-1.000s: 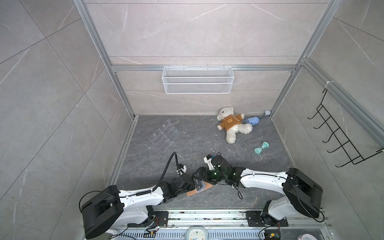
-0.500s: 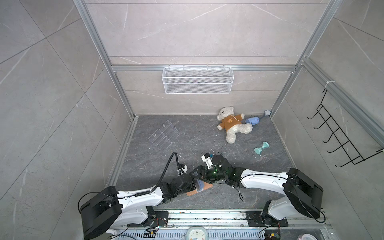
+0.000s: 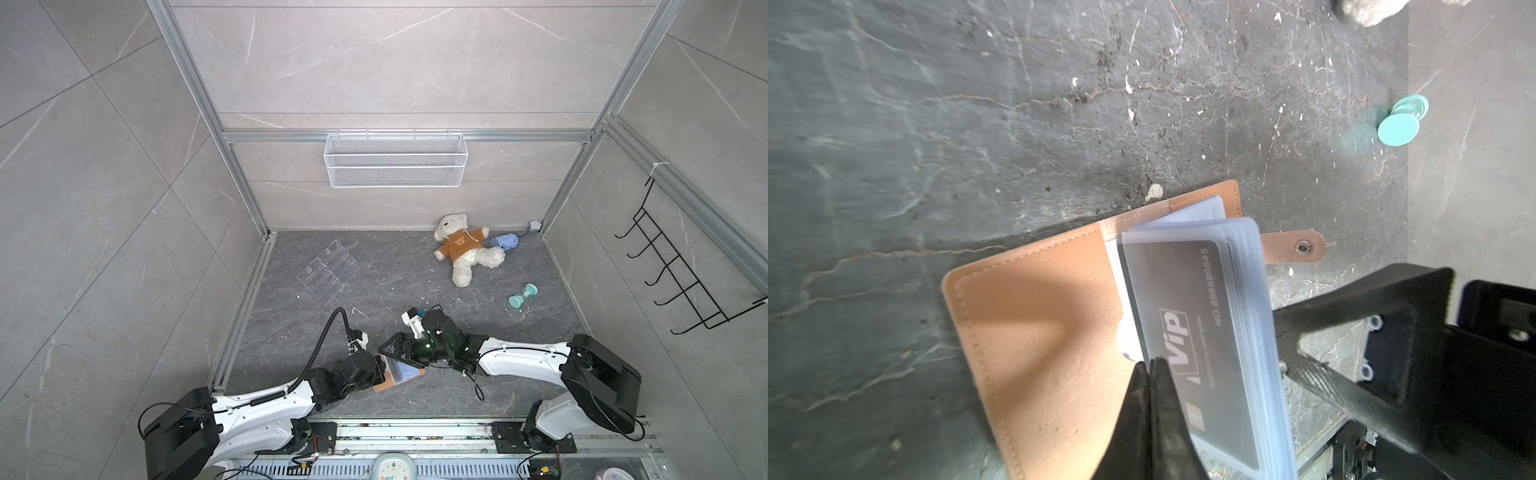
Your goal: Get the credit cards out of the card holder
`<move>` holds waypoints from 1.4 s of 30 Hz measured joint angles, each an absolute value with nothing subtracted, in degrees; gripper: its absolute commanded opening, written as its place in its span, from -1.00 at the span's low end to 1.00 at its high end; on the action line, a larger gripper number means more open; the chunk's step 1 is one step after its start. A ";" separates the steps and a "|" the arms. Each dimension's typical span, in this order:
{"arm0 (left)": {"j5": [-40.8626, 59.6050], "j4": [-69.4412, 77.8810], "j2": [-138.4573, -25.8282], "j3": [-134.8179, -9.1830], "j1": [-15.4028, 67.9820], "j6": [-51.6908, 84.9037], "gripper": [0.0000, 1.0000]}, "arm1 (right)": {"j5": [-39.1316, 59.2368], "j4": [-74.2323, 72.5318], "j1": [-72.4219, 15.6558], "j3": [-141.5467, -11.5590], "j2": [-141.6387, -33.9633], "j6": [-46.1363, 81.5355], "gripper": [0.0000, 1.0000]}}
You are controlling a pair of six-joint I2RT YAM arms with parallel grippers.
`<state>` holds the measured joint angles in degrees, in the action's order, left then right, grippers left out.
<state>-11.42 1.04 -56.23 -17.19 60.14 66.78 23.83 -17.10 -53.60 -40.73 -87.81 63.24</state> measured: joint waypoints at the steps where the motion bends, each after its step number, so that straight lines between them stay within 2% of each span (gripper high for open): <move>1: -11.57 0.36 -55.42 -17.17 60.14 66.87 -1.00 | 23.83 -16.95 -53.60 -40.73 -87.90 63.22 0.65; 9: -11.86 -3.53 -52.05 -16.47 60.14 67.48 -1.00 | 22.90 -13.41 -53.60 -41.47 -88.99 61.56 0.66; 22: -11.33 -2.07 -57.82 -16.45 60.14 67.48 -1.00 | 14.98 4.91 -51.92 -46.09 -87.02 51.77 0.69; 42: -10.87 0.60 -61.30 -15.11 60.14 67.96 -1.00 | 15.25 4.84 -51.62 -45.60 -91.83 50.19 0.69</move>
